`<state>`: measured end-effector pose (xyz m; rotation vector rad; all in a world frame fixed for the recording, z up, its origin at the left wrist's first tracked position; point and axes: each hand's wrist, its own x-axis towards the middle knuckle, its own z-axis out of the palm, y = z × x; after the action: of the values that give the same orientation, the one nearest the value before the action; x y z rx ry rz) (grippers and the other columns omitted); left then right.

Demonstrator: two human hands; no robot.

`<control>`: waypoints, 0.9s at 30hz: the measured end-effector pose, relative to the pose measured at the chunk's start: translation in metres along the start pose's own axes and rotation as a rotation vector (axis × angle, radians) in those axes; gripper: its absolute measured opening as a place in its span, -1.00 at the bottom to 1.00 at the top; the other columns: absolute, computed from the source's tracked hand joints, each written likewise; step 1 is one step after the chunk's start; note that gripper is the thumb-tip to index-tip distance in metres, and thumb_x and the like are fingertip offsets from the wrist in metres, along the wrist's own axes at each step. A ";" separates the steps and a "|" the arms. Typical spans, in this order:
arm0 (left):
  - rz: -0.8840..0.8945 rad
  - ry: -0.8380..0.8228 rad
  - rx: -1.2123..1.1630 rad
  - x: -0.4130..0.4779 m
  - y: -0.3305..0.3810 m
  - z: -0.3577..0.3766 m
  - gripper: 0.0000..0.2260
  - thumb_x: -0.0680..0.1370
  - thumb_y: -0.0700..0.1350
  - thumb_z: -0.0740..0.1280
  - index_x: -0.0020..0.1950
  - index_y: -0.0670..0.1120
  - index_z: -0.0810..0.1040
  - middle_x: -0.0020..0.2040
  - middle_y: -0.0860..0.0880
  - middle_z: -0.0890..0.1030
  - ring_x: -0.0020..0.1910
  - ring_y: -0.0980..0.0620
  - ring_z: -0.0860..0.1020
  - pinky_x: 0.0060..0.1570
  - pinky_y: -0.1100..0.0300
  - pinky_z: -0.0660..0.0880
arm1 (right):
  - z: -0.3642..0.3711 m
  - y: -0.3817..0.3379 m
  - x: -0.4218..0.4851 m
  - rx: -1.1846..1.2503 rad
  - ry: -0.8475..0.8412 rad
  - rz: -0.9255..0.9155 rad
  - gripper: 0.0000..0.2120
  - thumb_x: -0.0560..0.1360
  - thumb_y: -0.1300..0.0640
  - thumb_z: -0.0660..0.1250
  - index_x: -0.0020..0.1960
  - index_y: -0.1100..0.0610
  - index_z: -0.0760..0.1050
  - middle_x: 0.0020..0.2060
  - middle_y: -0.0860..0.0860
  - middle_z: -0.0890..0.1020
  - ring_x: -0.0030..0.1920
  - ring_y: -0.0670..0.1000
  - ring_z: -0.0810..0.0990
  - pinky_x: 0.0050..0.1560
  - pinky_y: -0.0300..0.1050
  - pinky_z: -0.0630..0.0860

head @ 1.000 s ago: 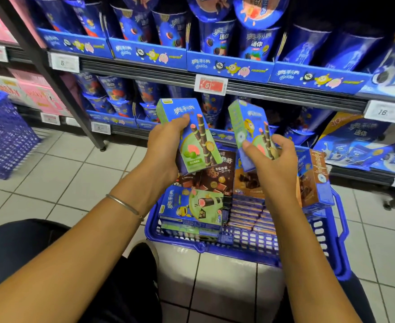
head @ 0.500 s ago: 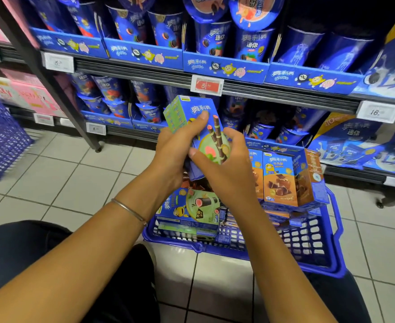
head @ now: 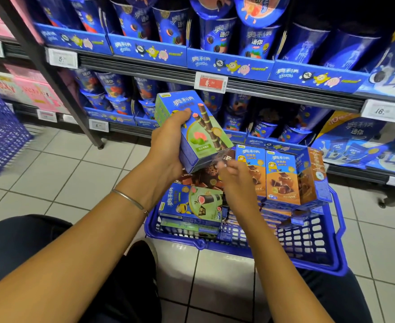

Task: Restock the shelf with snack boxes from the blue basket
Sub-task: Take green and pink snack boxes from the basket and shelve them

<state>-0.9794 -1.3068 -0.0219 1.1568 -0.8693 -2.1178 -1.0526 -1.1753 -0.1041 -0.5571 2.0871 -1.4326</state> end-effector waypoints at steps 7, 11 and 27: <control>-0.028 -0.023 -0.008 -0.002 0.000 -0.001 -0.61 0.63 -0.03 0.42 0.42 -0.17 0.59 0.22 -0.23 0.72 0.20 -0.31 0.70 0.26 -0.36 0.59 | 0.010 0.041 -0.008 -0.758 -0.474 -0.208 -0.10 0.33 -0.33 0.47 0.53 -0.08 0.17 0.45 -0.07 0.30 0.48 0.06 0.17 0.44 0.12 0.30; -0.036 -0.039 -0.002 -0.003 0.001 -0.002 -0.60 0.64 -0.03 0.42 0.44 -0.17 0.58 0.24 -0.23 0.71 0.22 -0.30 0.69 0.27 -0.35 0.58 | 0.012 0.041 -0.008 -0.813 -0.445 -0.298 -0.11 0.31 -0.15 0.56 0.51 0.00 0.22 0.32 -0.01 0.33 0.39 0.07 0.27 0.35 0.04 0.38; 0.007 -0.069 -0.001 -0.006 0.018 -0.008 -0.64 0.67 -0.01 0.38 0.42 -0.14 0.61 0.21 -0.18 0.74 0.20 -0.25 0.71 0.25 -0.31 0.61 | -0.059 -0.055 0.014 0.046 0.302 -0.154 -0.28 0.30 -0.18 0.60 0.37 -0.02 0.42 0.30 0.08 0.44 0.02 -0.27 0.52 -0.12 -0.50 0.46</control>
<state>-0.9672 -1.3159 -0.0086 1.0841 -0.9013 -2.1633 -1.0994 -1.1611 -0.0381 -0.5181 2.2753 -1.7406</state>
